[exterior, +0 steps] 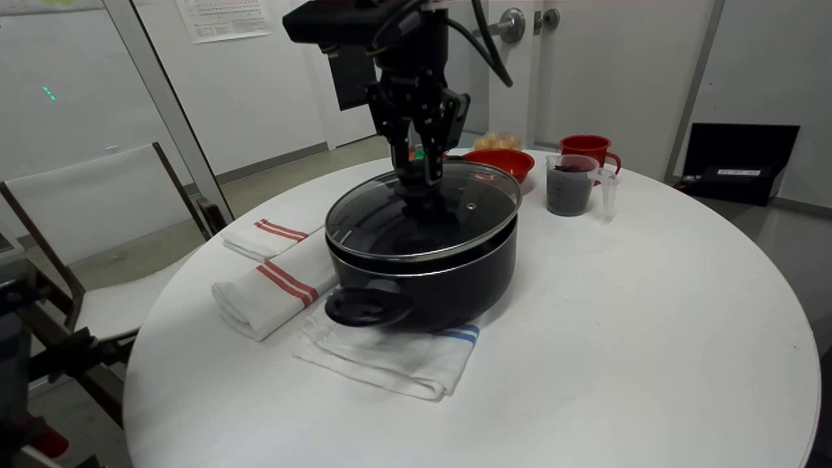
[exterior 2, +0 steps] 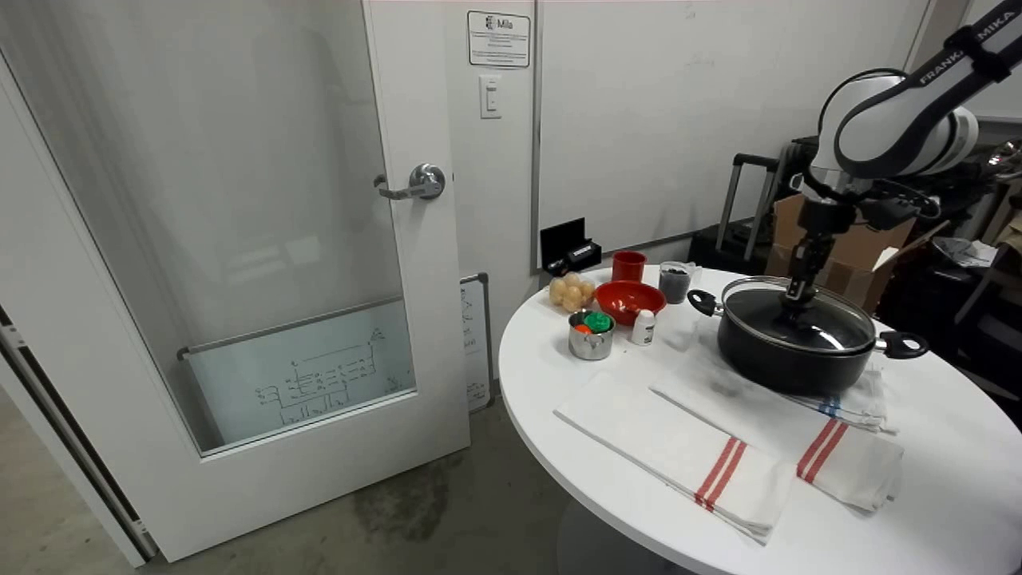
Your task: Put the glass lid on the pot.
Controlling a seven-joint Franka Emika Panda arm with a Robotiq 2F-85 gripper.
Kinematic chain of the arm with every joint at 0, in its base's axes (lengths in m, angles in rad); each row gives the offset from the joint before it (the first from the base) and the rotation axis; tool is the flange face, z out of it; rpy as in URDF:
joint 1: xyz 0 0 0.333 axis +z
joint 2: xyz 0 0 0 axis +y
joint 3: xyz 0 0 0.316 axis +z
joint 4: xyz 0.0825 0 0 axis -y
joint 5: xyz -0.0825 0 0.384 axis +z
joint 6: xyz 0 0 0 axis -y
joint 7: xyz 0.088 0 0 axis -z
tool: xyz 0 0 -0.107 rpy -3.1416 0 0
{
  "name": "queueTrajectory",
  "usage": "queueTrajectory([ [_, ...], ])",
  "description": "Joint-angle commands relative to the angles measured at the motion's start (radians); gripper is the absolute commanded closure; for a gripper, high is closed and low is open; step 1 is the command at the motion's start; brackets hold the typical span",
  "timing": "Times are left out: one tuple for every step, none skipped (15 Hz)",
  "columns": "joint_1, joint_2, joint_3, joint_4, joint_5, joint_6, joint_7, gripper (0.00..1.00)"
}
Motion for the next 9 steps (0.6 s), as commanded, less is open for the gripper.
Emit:
queueTrajectory([
  [0.0, 0.004, -0.005, 0.024, 0.012, -0.001, 0.01, 0.75],
  [0.0, 0.004, -0.005, 0.022, 0.012, 0.0, 0.01, 0.75],
  [-0.001, 0.005, -0.004, 0.022, 0.013, 0.001, 0.01, 0.75],
  [-0.001, 0.006, -0.004, 0.02, 0.013, 0.002, 0.011, 0.75],
  [-0.001, 0.005, -0.004, 0.017, 0.013, 0.003, 0.011, 0.75],
  [-0.001, 0.002, -0.004, 0.014, 0.014, 0.004, 0.012, 0.75],
  [-0.001, 0.0, -0.004, 0.011, 0.014, 0.005, 0.012, 0.75],
  [-0.001, -0.003, -0.004, 0.007, 0.014, 0.007, 0.013, 0.75],
  [-0.001, -0.007, -0.004, 0.002, 0.015, 0.01, 0.014, 0.75],
])
